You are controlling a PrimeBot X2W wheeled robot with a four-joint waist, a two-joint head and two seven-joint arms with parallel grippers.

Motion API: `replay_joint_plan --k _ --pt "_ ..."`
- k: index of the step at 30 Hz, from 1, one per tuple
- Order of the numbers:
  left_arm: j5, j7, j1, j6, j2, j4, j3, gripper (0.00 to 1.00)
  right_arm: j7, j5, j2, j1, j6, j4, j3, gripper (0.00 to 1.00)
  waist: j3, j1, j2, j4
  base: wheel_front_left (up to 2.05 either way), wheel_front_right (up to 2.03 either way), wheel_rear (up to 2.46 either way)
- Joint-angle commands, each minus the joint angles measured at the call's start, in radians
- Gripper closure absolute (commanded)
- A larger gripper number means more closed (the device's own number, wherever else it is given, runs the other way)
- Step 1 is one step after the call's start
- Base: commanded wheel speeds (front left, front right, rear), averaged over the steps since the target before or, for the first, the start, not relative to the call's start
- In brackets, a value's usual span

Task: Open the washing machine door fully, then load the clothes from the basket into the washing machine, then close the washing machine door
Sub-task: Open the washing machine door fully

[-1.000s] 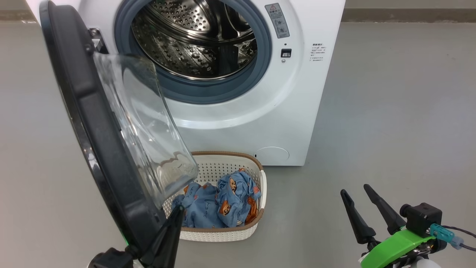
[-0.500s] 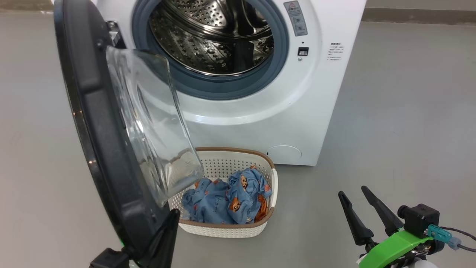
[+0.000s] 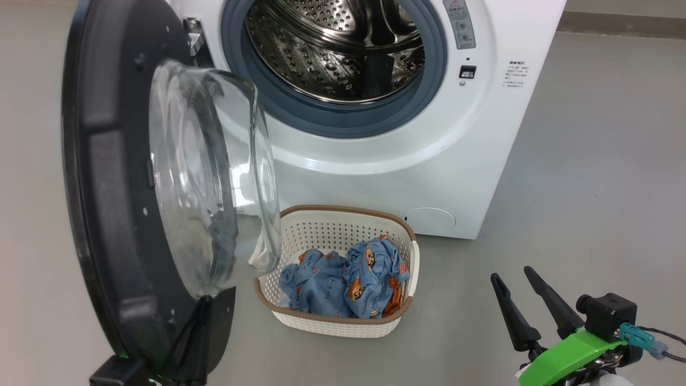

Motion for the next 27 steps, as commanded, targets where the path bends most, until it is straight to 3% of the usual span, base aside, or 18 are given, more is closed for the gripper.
replay_joint_plan --k 1,17,27 --pt "-0.012 -0.002 -0.034 0.020 0.028 -0.026 0.062 1.00 -0.012 -0.003 -0.004 -0.018 0.006 -0.023 0.017 0.00 0.003 0.0000 0.0000 0.008 0.00 0.00 0.00" --pt "-0.051 0.014 -0.055 0.043 0.093 -0.026 0.148 1.00 -0.012 -0.005 0.013 -0.019 0.006 -0.022 0.008 0.00 0.016 0.0000 0.0000 0.081 0.00 0.00 0.00" --pt "-0.071 0.034 -0.120 0.042 0.125 0.045 0.178 1.00 -0.012 -0.008 0.028 -0.030 0.006 -0.023 0.002 0.00 0.040 0.0000 0.0000 0.114 0.00 0.00 0.00"
